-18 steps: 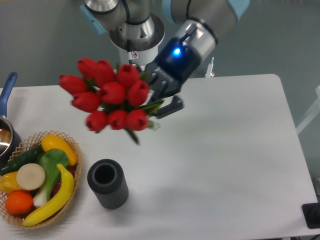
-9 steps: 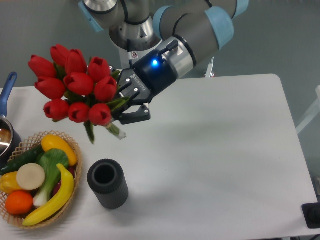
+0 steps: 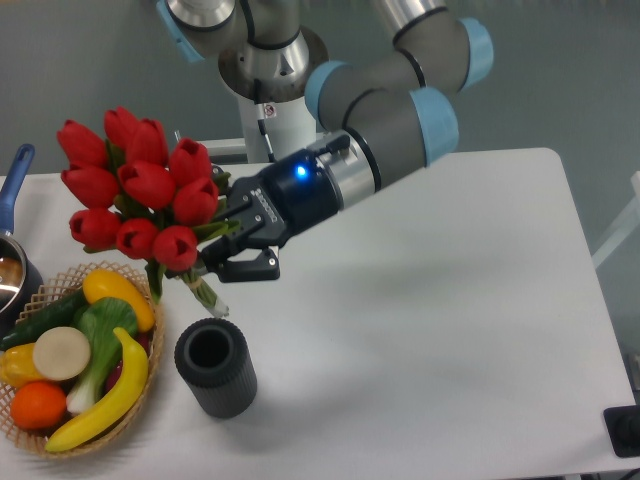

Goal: Insert the flowers into the vase
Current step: 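Carry the red tulip bouquet with the gripper toward the grey vase, then lower the tulip stems into the vase opening with the gripper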

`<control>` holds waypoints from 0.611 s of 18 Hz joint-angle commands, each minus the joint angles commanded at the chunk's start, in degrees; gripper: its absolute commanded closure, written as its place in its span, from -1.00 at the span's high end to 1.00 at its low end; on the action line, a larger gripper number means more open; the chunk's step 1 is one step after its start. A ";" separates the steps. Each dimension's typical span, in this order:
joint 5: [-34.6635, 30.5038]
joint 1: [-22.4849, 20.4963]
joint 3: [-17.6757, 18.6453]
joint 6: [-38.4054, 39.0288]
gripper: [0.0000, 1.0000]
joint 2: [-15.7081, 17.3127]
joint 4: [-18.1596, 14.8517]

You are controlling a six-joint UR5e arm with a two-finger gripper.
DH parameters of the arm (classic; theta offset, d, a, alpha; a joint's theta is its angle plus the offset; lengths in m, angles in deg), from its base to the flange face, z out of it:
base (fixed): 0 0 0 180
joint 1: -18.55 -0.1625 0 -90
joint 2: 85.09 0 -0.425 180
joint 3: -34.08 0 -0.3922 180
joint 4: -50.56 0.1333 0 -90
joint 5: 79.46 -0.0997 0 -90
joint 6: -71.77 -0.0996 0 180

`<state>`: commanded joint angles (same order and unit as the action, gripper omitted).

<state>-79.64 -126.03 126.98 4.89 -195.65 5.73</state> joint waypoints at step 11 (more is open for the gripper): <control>1.67 0.52 -1.67 -0.09 -0.39 -3.78 -0.09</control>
<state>-77.97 -125.51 125.31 4.80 -199.44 5.65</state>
